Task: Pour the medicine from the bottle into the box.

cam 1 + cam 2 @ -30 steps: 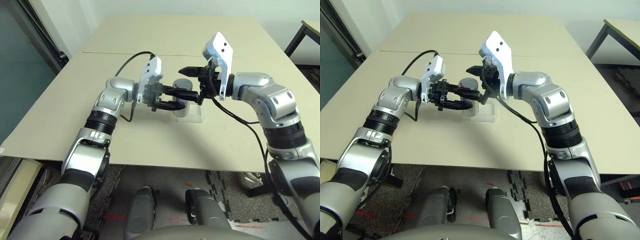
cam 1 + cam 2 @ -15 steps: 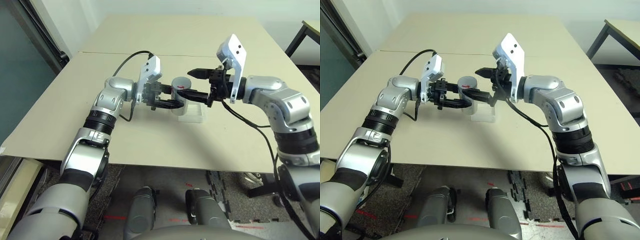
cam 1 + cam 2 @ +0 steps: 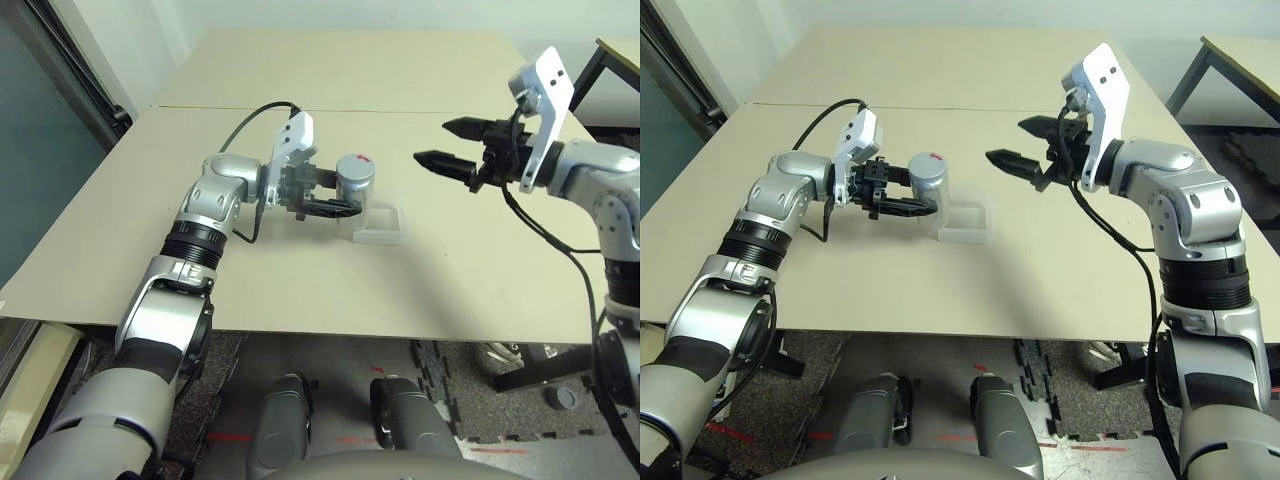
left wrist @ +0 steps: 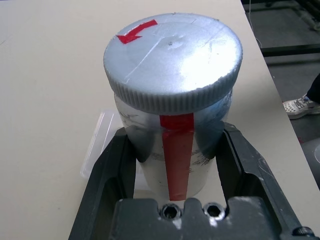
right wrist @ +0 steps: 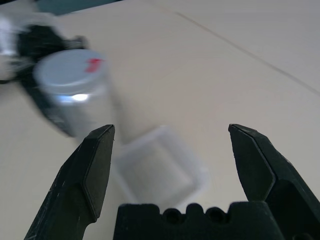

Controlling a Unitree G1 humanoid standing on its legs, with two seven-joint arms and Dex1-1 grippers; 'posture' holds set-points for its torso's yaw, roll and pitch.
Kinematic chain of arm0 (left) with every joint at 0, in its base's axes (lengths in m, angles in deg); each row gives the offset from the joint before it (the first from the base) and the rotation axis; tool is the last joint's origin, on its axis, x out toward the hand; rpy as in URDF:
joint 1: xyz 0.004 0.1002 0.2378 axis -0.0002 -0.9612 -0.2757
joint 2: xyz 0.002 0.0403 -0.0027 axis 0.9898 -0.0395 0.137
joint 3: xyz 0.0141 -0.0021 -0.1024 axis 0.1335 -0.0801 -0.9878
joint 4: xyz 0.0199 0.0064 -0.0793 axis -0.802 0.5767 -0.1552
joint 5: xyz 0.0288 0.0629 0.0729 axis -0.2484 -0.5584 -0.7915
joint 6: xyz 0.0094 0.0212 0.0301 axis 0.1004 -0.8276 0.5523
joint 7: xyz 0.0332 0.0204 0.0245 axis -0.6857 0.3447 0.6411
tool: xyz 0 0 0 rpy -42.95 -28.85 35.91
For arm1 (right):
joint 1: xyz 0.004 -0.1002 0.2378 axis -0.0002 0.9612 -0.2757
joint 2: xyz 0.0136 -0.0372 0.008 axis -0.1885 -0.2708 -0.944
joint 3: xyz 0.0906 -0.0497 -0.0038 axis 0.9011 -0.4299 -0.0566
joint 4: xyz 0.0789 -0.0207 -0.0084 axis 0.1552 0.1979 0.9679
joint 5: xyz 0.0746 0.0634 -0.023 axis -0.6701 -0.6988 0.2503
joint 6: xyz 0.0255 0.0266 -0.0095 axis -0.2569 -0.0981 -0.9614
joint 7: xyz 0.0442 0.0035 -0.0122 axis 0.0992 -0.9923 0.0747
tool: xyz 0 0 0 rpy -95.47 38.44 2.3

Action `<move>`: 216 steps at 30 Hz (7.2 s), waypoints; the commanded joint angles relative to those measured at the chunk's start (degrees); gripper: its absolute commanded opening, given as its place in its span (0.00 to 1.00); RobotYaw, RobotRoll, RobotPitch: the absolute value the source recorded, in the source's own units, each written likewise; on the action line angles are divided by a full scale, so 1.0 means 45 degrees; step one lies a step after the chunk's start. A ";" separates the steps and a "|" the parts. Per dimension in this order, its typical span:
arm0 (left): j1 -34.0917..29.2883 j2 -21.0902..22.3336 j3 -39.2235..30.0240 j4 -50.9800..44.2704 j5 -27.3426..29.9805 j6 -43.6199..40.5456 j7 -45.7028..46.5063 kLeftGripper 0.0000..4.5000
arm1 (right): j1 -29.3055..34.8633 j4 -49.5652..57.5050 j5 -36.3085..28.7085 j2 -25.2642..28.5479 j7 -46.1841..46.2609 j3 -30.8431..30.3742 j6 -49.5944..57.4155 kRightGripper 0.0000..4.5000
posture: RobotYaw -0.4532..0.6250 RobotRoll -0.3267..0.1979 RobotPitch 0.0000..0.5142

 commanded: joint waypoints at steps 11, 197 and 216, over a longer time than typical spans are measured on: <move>0.0114 -0.0242 0.0024 0.0531 -0.0116 0.0367 0.0146 0.55 | -0.1150 0.0996 -0.0442 -0.1615 0.0608 -0.1231 0.0655 1.00 | 0.39 0.62 0.19; 0.1652 -0.1639 -0.3705 0.7919 -0.1341 0.4825 1.1465 0.55 | -0.1375 -1.2942 0.4333 -0.4502 0.8060 0.1862 -1.0485 0.58 | 0.45 0.62 0.15; 0.1046 -0.1551 -0.3753 0.8151 -0.1471 0.4728 1.2126 0.55 | -0.1149 -1.4220 0.4324 -0.5068 0.8046 0.1702 -1.0108 0.58 | 0.46 0.62 0.15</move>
